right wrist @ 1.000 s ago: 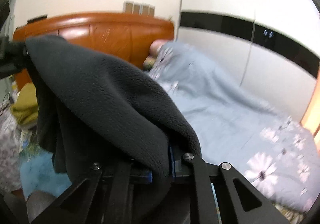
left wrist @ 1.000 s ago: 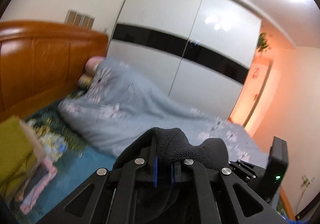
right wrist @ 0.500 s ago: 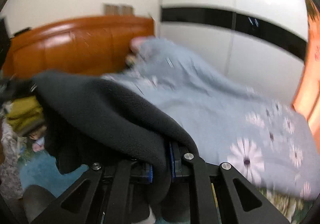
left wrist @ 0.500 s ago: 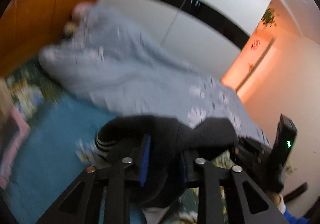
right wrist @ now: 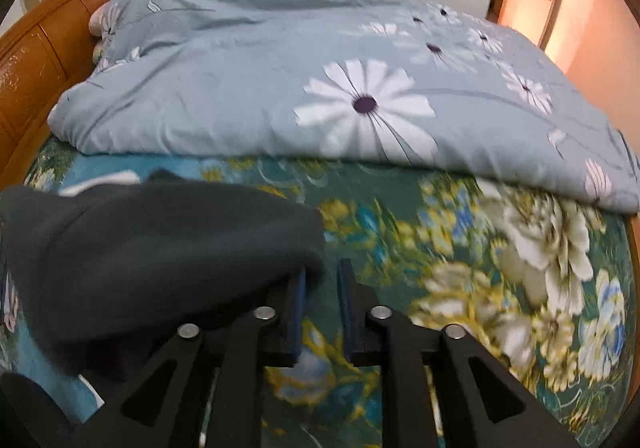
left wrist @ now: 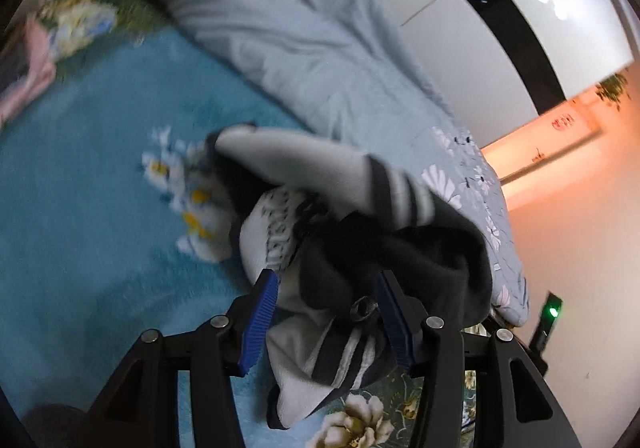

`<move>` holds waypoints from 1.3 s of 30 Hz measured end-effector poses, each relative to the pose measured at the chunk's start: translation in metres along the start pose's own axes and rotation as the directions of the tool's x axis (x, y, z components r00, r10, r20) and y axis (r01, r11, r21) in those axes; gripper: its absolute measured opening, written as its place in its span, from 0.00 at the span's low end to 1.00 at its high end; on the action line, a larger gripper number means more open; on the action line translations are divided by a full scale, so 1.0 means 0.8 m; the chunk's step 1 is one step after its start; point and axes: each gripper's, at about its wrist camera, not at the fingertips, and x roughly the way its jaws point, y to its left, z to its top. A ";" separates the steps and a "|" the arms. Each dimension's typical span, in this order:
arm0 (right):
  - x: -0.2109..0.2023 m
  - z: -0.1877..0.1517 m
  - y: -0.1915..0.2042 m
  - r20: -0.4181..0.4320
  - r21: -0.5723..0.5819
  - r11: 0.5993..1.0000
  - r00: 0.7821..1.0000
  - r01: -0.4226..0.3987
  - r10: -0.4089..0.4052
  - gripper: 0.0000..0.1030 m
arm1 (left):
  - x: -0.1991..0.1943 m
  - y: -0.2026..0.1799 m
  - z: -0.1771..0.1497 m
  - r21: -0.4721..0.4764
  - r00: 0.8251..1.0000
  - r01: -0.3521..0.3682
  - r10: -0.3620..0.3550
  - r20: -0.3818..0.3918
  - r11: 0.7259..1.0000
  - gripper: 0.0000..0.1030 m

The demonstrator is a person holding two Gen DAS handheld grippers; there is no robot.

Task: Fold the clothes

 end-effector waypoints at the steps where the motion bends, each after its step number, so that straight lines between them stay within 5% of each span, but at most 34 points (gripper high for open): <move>1: -0.005 -0.007 -0.007 -0.001 0.001 1.000 1.000 0.001 -0.001 0.41 | 0.010 0.002 -0.005 -0.012 1.000 0.003 -0.003 -0.015 1.000 0.54; 6: -0.036 -0.042 -0.020 0.005 -0.012 1.000 1.000 -0.009 0.009 0.44 | 0.045 -0.006 -0.007 -0.043 0.996 0.065 -0.068 -0.061 0.997 0.54; 9: -0.046 -0.059 0.012 -0.012 -0.059 0.987 0.988 -0.152 0.151 0.45 | 0.060 -0.015 -0.009 -0.059 0.993 0.091 -0.095 -0.076 0.994 0.54; 13: -0.048 -0.078 0.065 -0.042 -0.129 0.933 0.941 -0.337 0.334 0.68 | 0.064 -0.022 -0.019 -0.046 0.991 0.088 -0.092 -0.100 0.995 0.54; 15: -0.041 -0.081 0.093 -0.049 -0.162 0.913 0.927 -0.375 0.372 0.69 | 0.058 -0.018 -0.023 -0.031 0.991 0.077 -0.080 -0.106 0.997 0.54; 22: -0.031 -0.054 0.112 0.010 -0.079 0.930 0.933 -0.358 0.360 0.69 | 0.040 -0.015 0.003 -0.091 0.987 0.131 -0.138 -0.077 0.987 0.61; 24: -0.029 -0.044 0.116 0.029 -0.048 0.937 0.937 -0.346 0.348 0.58 | 0.048 -0.025 0.015 -0.123 0.980 0.171 -0.181 -0.079 0.978 0.65; 26: -0.027 -0.034 0.119 0.047 -0.017 0.942 0.941 -0.335 0.336 0.31 | 0.056 -0.036 0.028 -0.156 0.971 0.209 -0.224 -0.079 0.965 0.66; 27: -0.032 -0.034 0.125 0.060 -0.041 0.944 0.943 -0.326 0.328 0.28 | 0.060 -0.041 0.034 -0.172 0.966 0.229 -0.245 -0.079 0.958 0.67; 31: -0.050 -0.048 0.152 0.088 -0.193 0.932 0.940 -0.308 0.329 0.18 | 0.078 -0.063 0.052 -0.216 0.949 0.275 -0.300 -0.093 0.937 0.68; 39: -0.067 -0.096 0.188 0.104 -0.452 0.864 0.949 -0.221 0.297 0.14 | 0.087 -0.063 0.053 -0.211 0.967 0.200 -0.228 -0.117 0.957 0.65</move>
